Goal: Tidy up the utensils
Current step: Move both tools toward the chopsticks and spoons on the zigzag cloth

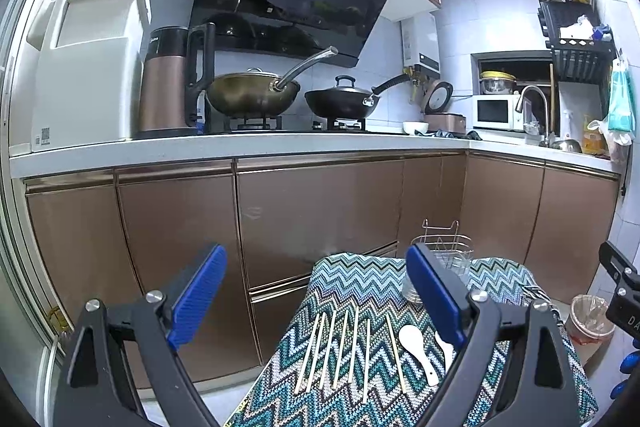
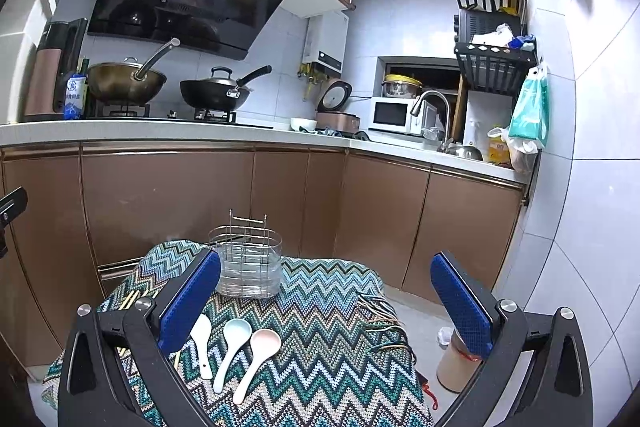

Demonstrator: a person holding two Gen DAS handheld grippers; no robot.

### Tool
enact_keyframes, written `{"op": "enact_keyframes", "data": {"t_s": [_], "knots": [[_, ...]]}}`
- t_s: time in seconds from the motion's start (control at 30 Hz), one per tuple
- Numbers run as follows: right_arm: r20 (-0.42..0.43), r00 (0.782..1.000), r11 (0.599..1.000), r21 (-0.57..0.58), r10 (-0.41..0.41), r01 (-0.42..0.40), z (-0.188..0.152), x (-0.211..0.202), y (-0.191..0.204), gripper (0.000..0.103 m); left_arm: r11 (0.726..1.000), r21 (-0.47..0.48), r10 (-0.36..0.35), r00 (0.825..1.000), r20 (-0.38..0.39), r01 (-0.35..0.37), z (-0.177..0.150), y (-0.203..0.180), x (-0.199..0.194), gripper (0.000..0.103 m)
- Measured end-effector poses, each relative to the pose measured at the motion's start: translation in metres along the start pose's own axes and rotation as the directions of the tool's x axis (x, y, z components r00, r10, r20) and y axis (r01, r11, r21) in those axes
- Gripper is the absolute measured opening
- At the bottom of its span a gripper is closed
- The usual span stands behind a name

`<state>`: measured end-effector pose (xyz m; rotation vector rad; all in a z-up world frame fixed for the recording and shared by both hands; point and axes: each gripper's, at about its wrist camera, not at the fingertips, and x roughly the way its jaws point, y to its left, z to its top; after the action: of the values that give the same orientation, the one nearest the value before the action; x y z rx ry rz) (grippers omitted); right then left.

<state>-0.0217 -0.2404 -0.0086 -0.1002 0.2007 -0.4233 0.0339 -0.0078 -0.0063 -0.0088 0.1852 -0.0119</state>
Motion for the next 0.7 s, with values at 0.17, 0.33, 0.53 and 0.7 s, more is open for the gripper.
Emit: {"op": "enact_keyframes", "data": {"t_s": [0.17,0.33,0.53,0.7], "knots": [[-0.012,1.000,1.000,-0.006,-0.001,0.001,-0.001,0.005,0.003,0.103,1.000,-0.018,-0.015,1.000,0.003,0.015,-0.001,-0.001,0.001,0.091],[-0.026,1.000,1.000,-0.015,-0.003,0.003,-0.004,0.010,0.005,0.103,0.998,-0.056,-0.029,0.999,0.038,0.031,-0.001,0.002,-0.002,0.091],[-0.048,0.999,1.000,-0.020,-0.004,0.003,-0.006,0.017,0.007,0.103,0.997,-0.063,-0.035,0.999,0.036,0.037,-0.001,0.000,0.003,0.091],[-0.063,0.998,1.000,-0.022,-0.008,0.007,-0.007,0.023,0.008,0.103,0.997,-0.067,-0.040,0.999,0.010,0.041,-0.002,0.000,0.016,0.091]]}}
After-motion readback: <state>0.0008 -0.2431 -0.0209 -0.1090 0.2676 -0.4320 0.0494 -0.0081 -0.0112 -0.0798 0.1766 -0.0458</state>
